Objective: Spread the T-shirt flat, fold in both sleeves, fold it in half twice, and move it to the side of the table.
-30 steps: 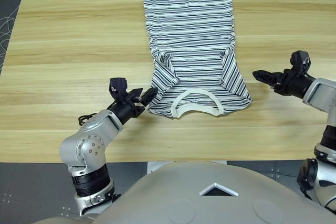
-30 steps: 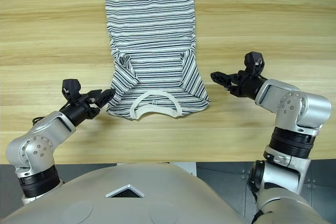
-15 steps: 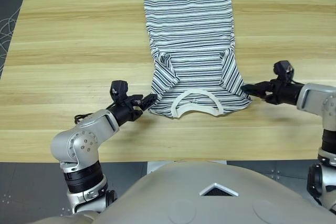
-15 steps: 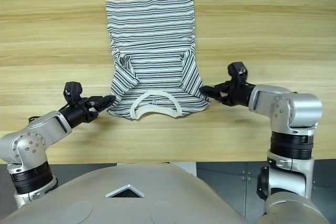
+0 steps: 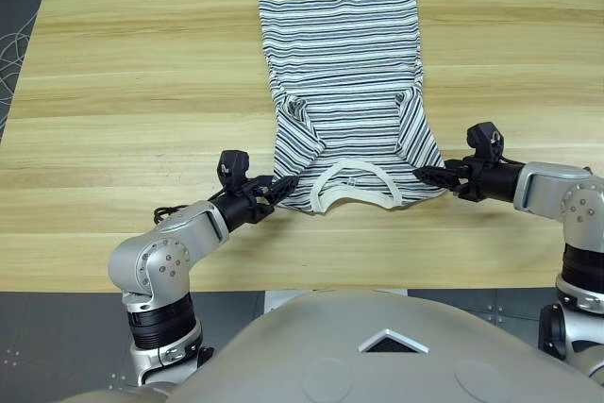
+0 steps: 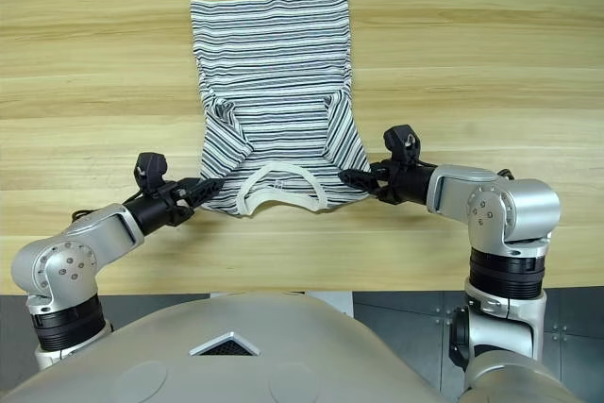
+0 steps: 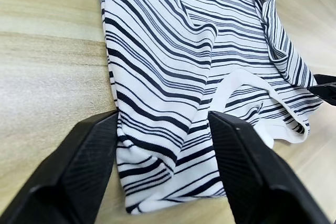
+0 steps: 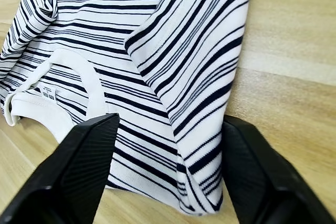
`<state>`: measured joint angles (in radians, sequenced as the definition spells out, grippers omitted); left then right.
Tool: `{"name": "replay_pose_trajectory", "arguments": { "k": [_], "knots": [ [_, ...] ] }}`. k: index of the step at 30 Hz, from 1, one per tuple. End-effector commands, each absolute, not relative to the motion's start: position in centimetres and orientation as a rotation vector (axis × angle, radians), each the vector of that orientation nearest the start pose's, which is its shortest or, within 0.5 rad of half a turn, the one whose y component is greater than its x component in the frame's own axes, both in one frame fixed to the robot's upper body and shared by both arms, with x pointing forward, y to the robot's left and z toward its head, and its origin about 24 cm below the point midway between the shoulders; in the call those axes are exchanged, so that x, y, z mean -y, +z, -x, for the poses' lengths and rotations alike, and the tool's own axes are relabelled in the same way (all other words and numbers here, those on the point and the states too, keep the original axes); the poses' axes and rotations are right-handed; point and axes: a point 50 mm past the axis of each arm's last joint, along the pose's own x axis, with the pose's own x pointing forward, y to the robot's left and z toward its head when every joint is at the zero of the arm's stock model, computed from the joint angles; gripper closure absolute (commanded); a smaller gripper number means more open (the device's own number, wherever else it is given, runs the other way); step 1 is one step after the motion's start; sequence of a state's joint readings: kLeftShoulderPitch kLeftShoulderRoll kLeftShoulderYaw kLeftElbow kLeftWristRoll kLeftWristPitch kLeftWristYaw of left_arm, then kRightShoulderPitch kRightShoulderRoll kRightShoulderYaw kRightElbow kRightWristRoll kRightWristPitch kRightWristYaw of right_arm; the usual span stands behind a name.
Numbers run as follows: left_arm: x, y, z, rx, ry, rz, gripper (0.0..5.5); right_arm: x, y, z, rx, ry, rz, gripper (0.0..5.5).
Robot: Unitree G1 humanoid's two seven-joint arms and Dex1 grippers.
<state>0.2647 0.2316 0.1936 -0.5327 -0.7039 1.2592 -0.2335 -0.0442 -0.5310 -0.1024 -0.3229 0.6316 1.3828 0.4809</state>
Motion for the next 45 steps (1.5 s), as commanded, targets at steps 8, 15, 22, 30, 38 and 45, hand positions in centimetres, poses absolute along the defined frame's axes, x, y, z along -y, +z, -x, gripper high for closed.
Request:
{"name": "replay_pose_trajectory", "arguments": {
  "k": [8,15,22,30,38,45],
  "knots": [
    [-17.2,1.5,-14.2,-0.979,-0.375,0.467,4.75,20.1,3.9,-19.4,-1.056,0.560,-0.252,4.95],
    [-17.1,1.6,-13.8,-0.995,-0.392,0.454,5.10,20.7,4.3,-19.3,-1.048,0.563,-0.234,5.35],
    [-16.9,2.0,-9.8,-1.107,-0.492,0.406,5.10,21.3,5.5,-16.5,-1.058,0.694,-0.202,5.35],
    [-19.5,5.2,-10.0,-0.939,-0.427,0.434,5.10,21.6,6.5,-13.9,-0.997,0.785,-0.255,5.35],
    [-21.2,7.0,-11.0,-0.840,-0.409,0.428,5.10,20.4,8.0,-14.9,-0.849,0.849,-0.314,5.35],
    [-20.3,5.8,-14.3,-0.809,-0.386,0.452,5.10,18.0,8.5,-19.1,-0.696,0.760,-0.378,5.35]
  ]
}}
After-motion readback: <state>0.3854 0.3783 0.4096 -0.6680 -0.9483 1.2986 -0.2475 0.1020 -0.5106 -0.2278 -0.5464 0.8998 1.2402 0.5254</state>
